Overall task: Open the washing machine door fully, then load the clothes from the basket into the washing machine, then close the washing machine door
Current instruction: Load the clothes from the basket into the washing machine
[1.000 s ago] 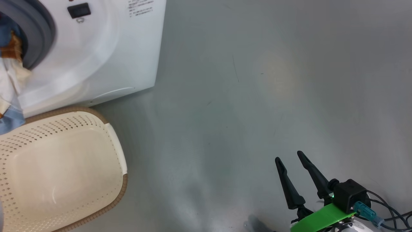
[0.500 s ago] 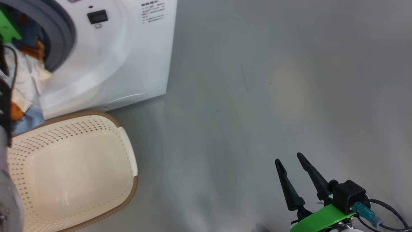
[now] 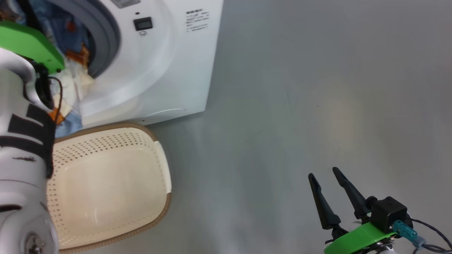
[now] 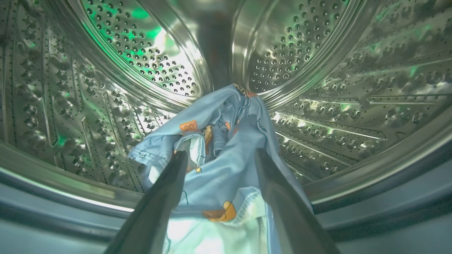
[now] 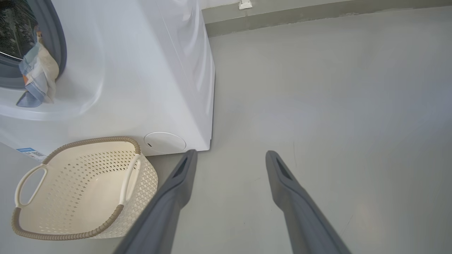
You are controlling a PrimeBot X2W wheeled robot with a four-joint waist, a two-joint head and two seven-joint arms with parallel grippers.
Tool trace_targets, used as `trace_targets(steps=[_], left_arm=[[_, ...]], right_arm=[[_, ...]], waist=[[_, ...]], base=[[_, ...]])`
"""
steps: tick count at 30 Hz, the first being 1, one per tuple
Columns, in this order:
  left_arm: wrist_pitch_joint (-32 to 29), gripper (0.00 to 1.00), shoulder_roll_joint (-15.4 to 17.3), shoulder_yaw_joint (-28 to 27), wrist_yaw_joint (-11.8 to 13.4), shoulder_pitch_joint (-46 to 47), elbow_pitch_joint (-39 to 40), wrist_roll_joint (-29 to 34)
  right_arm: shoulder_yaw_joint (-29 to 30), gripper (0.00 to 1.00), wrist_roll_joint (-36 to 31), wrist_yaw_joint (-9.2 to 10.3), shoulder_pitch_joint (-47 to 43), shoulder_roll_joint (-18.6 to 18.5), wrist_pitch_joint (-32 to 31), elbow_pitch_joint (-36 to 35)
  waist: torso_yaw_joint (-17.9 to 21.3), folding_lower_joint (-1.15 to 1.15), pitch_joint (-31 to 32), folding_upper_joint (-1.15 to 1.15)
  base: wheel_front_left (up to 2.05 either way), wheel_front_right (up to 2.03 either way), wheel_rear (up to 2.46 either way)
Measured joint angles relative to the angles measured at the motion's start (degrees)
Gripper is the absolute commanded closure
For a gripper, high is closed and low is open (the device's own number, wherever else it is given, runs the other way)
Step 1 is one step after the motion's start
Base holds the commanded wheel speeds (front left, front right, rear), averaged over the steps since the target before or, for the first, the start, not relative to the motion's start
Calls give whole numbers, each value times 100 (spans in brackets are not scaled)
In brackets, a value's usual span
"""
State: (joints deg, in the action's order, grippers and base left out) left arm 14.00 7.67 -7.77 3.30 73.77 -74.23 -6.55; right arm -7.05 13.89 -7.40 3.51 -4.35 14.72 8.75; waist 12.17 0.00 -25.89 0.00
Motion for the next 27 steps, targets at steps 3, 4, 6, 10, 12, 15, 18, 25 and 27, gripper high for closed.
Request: trace_targets(steps=[3, 4, 6, 10, 12, 15, 18, 25, 27], left_arm=[[22, 0, -124, -47, -97, -138, 112, -155], [22, 0, -170, -47, -148, -190, 168, -191], [23, 0, -244, -42, -213, -312, 337, -193], [64, 0, -371, -24, -341, -658, 850, -233], [65, 0, -414, -24, -423, -856, 1096, -255], [65, 0, -525, 12, -510, -1195, 1435, -275], [64, 0, -579, 73, -568, -1504, 1769, -288], [64, 0, -665, 211, -714, -2273, 2555, -438], [65, 0, -671, 275, -722, -2507, 2772, -453]], right_arm=[[60, 0, 0, 0, 1, -42, 0, -5], [75, 0, -1, 0, 1, -44, 0, -10], [99, 0, -1, 0, 7, -48, 0, -21], [207, 0, -1, -1, 114, -48, 0, -32], [261, 0, -1, 0, 202, -54, 0, -46], [304, 0, -4, 0, 259, -46, 0, -70], [378, 0, -4, 0, 262, -45, 0, -67], [406, 0, -4, 0, 275, -32, 0, -65], [412, 0, -4, 0, 275, -32, 0, -62]], waist=[[-140, 0, 56, 0], [-189, 0, 69, 0], [-291, 0, 84, 0], [-483, 0, 72, 0], [-575, 0, 48, 0], [-715, 0, 16, 0], [-845, 0, -12, 0], [-1014, 0, 31, 0], [-1038, 0, 61, 0]], base=[[0, 0, 0], [0, 0, 0], [0, 0, 0], [0, 0, 0], [0, 0, 0], [0, 0, 0], [0, 0, 0], [0, 0, 0], [0, 0, 0]])
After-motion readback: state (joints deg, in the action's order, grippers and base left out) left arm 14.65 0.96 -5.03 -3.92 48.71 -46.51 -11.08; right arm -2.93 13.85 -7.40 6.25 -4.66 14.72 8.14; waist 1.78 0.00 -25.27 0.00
